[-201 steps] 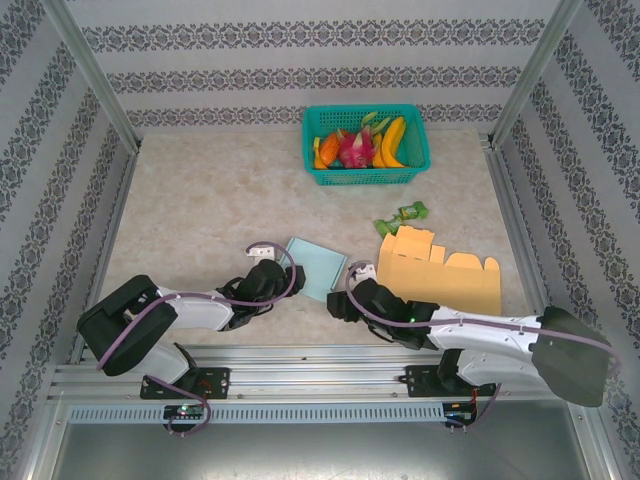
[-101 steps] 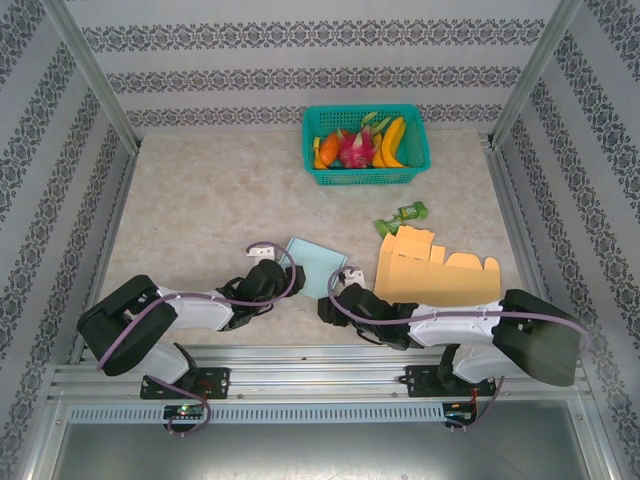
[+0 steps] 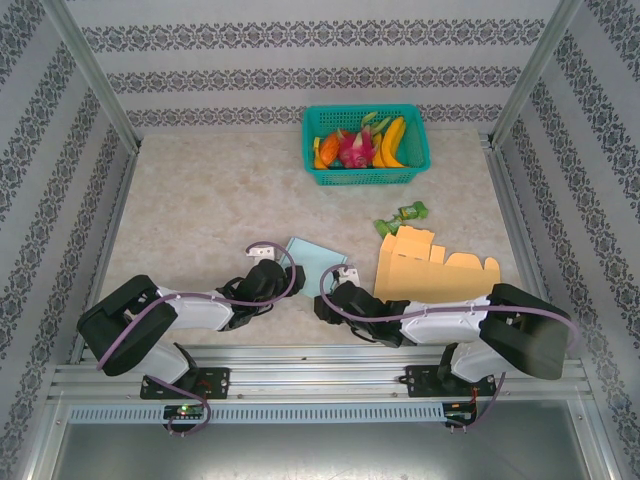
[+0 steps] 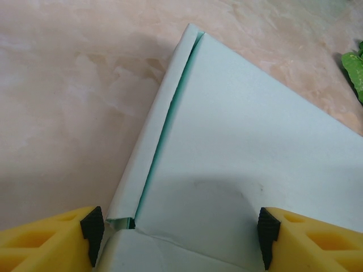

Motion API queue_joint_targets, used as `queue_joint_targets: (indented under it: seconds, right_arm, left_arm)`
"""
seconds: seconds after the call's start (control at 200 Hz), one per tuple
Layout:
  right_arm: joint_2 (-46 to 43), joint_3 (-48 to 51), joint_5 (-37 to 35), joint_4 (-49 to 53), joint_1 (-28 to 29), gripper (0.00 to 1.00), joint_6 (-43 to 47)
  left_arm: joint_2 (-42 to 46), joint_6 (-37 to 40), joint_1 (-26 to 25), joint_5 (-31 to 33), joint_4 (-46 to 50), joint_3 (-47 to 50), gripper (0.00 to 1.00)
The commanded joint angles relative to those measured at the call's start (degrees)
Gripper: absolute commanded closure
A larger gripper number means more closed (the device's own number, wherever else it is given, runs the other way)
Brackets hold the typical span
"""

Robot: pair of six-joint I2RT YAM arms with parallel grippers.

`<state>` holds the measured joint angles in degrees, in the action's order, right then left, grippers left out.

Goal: Fold the paper box

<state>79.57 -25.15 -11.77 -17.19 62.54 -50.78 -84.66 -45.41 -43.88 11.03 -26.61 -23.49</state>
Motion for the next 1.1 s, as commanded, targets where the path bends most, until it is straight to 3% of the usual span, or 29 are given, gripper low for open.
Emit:
queue_joint_targets:
  seconds: [0.0, 0.794, 1.094]
  right_arm:
    - [0.7, -1.2, -3.1, -0.7, 0.7, 0.60, 1.5]
    - [2.6, -1.7, -7.5, 3.0, 0.7, 0.63, 7.9]
    - [3.7, -1.4, -5.7, -1.1, 0.7, 0.64, 12.0]
  left_arm:
    - [-2.6, 1.3, -0.3, 0.8, 12.8, 2.9, 0.27]
    - [-2.7, 1.5, -0.3, 0.9, 12.8, 2.9, 0.27]
    - [-3.0, 1.7, -0.3, 0.7, 12.7, 2.9, 0.28]
